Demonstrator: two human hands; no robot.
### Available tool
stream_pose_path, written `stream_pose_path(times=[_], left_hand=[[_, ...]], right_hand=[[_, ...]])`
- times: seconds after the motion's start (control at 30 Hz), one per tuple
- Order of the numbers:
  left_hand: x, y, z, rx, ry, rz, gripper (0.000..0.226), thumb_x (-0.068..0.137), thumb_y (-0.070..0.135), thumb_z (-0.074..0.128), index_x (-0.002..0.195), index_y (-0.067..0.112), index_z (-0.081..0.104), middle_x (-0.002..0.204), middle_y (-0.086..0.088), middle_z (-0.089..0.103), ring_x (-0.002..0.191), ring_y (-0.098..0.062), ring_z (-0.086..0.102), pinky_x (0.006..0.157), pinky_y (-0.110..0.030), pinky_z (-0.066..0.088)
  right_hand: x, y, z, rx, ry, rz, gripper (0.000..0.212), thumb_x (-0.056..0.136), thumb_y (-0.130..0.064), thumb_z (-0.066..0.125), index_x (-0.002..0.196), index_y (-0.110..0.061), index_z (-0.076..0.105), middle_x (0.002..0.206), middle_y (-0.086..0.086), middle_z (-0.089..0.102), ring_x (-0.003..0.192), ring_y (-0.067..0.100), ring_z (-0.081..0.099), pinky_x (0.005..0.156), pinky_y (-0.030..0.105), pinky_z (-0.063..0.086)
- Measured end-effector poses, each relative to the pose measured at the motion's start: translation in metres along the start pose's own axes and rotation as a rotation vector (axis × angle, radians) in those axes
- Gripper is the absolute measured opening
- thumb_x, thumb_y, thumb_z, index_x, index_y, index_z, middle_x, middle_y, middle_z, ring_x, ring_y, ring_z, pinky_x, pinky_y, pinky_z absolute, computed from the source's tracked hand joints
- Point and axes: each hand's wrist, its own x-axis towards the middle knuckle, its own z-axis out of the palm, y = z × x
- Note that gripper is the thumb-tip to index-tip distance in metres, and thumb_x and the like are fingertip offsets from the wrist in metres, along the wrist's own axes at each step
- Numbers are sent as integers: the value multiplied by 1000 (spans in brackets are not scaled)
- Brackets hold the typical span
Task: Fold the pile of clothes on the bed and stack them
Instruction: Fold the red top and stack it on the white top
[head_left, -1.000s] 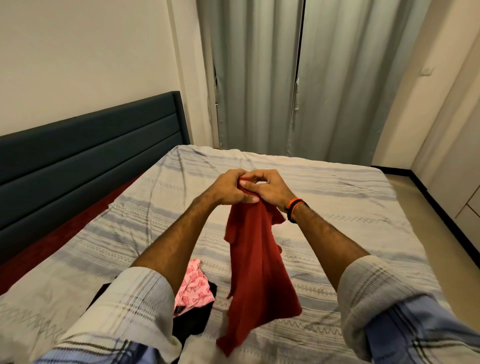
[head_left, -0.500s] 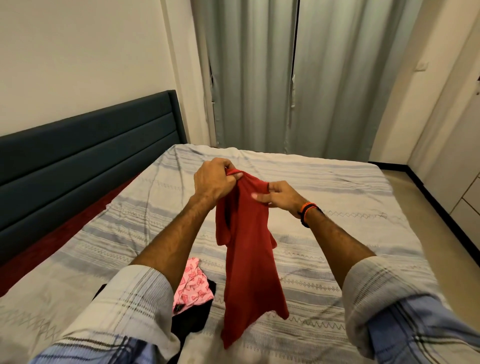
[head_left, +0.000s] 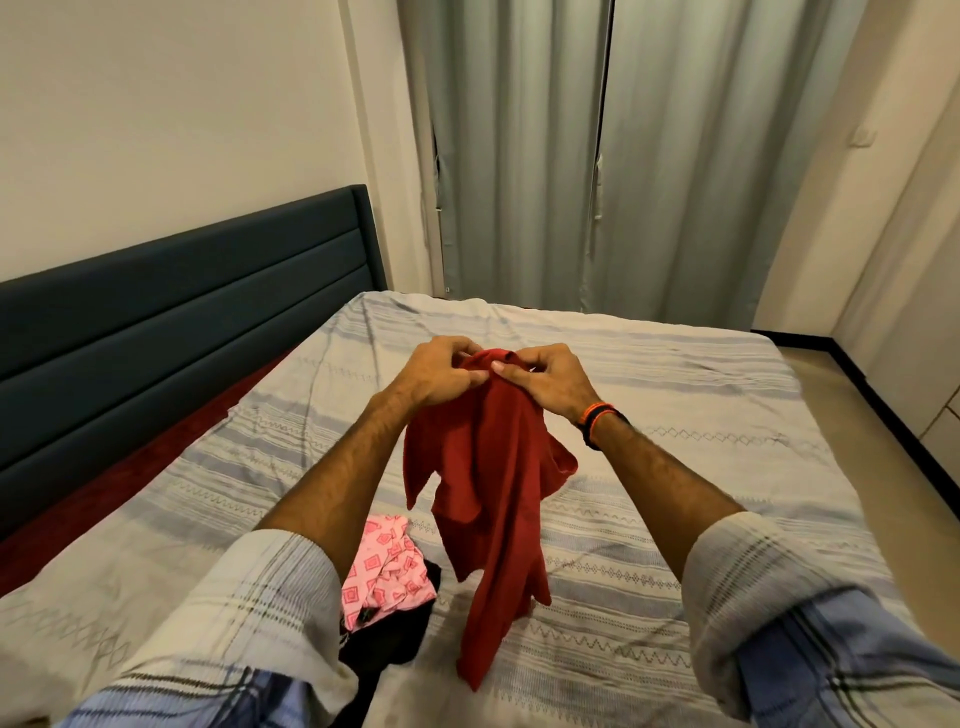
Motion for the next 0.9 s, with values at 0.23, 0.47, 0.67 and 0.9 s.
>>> stream_pose_path(times=[0.23,0.47,0.67,0.9], left_hand=[[1,1,13,-220,24,-7,18,93,23,65,89,7,73,86,-11,71,77,-17,62,83,-42,56],[5,13,8,-228,273,71,21,91,30,66,82,12,74,83,-5,74,81,-19,67,81,-36,55],[5,3,-6,-277,509,54,21,94,29,62,91,12,73,87,3,70,86,-12,66,89,-35,55],[-5,-16,-21,-136,433,-23,34,73,48,82,83,17,75,78,6,70,75,-8,64,72,-28,57]], right_hand=[[-3,-6,-2,181,-131,113,32,78,-27,83,100,-6,69,94,15,74,82,20,70,78,38,58],[-21,20,-12,-56,-426,292,34,78,-30,83,92,0,73,55,-8,54,54,9,47,53,22,40],[-25,31,-18,-55,-432,363,13,86,-17,73,96,-9,75,99,10,76,91,24,72,89,34,57],[-11,22,-15,55,-133,301,15,90,-23,69,94,-8,68,91,7,72,85,25,69,86,38,55]])
